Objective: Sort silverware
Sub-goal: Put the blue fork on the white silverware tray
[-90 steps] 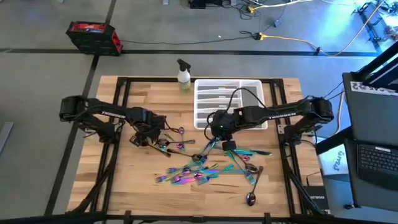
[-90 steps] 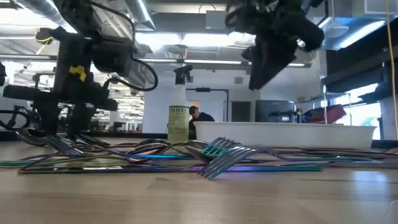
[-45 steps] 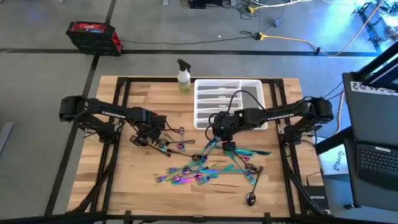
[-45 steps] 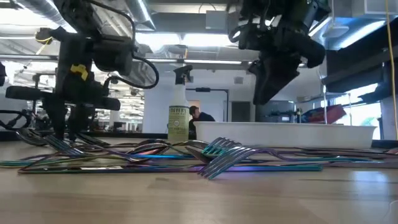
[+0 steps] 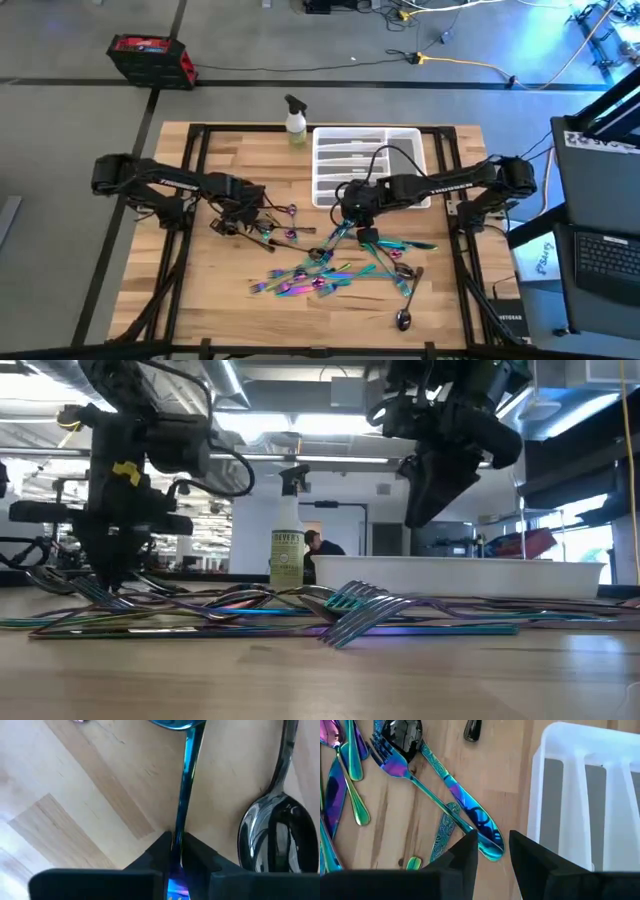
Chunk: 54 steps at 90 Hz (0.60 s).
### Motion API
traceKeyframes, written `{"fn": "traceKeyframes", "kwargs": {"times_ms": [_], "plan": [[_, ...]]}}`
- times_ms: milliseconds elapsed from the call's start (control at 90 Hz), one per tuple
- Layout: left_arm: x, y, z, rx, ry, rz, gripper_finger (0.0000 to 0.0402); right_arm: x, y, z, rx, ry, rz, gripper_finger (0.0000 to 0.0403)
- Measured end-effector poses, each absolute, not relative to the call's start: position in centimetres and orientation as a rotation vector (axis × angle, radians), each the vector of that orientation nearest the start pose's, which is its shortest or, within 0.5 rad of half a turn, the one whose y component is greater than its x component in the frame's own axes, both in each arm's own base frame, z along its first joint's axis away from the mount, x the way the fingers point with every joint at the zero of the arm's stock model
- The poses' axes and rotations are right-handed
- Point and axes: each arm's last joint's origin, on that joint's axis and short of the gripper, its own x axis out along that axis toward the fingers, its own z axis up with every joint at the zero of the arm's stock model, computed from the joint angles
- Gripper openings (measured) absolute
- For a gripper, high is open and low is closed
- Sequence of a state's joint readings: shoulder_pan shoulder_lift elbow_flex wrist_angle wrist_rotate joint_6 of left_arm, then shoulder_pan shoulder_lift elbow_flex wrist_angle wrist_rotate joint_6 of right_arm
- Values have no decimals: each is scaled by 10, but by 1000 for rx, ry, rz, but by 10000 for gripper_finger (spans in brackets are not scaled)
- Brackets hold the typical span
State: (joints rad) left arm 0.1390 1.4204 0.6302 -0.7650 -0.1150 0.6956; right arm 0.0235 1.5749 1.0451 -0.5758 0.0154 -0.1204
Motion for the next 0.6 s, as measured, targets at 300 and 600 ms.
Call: {"fn": "traceKeyframes", "kwargs": {"times_ms": [300, 600], "plan": [[194, 30, 137, 471, 1569, -294, 5, 309, 6, 210, -140, 1078, 23, 95], [203, 31, 162, 421, 1628, -275, 4, 309, 4, 230, -160, 945, -39, 95]]}}
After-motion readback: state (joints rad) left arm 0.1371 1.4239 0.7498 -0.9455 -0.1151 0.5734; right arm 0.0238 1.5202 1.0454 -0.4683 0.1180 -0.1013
